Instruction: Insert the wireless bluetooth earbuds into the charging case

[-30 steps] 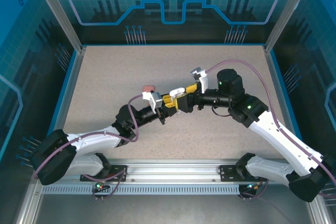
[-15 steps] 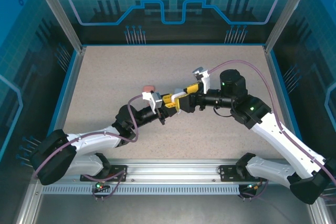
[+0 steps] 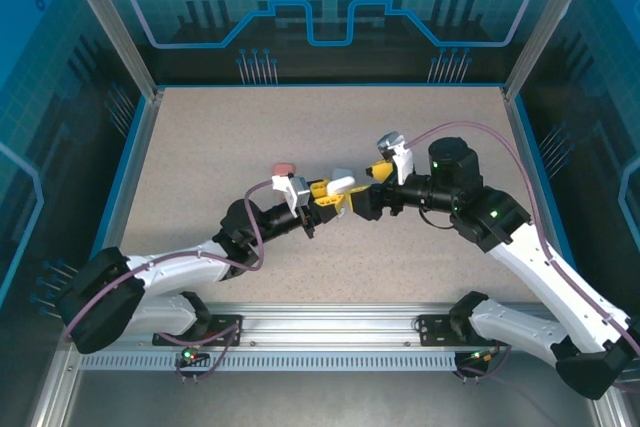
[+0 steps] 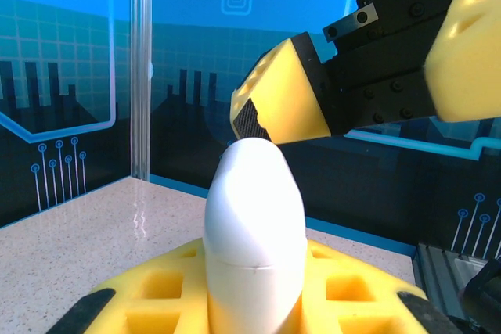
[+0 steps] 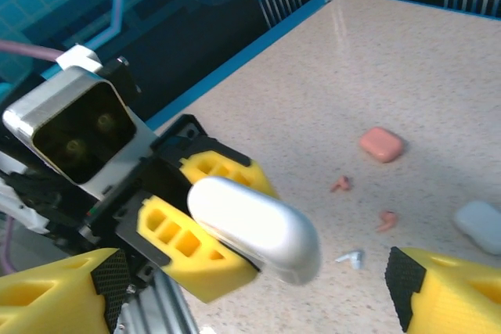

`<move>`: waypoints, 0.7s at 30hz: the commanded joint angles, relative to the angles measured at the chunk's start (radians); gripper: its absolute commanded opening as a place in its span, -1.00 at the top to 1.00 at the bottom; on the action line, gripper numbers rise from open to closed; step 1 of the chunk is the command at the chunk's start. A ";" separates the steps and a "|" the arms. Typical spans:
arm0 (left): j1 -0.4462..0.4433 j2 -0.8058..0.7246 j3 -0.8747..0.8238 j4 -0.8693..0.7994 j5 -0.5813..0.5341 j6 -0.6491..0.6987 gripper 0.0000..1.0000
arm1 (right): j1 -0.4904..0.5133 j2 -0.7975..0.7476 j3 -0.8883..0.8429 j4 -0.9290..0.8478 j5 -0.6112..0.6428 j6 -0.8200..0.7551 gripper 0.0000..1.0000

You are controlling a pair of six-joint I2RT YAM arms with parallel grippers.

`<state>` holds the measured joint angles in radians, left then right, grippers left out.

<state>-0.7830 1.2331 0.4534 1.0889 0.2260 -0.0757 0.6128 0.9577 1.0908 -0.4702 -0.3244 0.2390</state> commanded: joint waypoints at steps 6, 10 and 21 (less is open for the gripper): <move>-0.004 -0.108 -0.021 -0.061 0.091 0.048 0.96 | -0.022 -0.070 0.035 -0.079 -0.130 -0.334 -0.87; -0.004 -0.136 -0.017 -0.101 0.126 0.069 0.96 | -0.020 -0.049 0.062 -0.165 -0.225 -0.537 -0.86; -0.005 -0.151 -0.010 -0.126 0.167 0.083 0.96 | 0.004 0.079 0.129 -0.215 -0.323 -0.766 -0.55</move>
<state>-0.7830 1.1049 0.4431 0.9569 0.3626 -0.0185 0.6041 1.0042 1.1725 -0.6476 -0.5838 -0.4397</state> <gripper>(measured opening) 0.221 0.811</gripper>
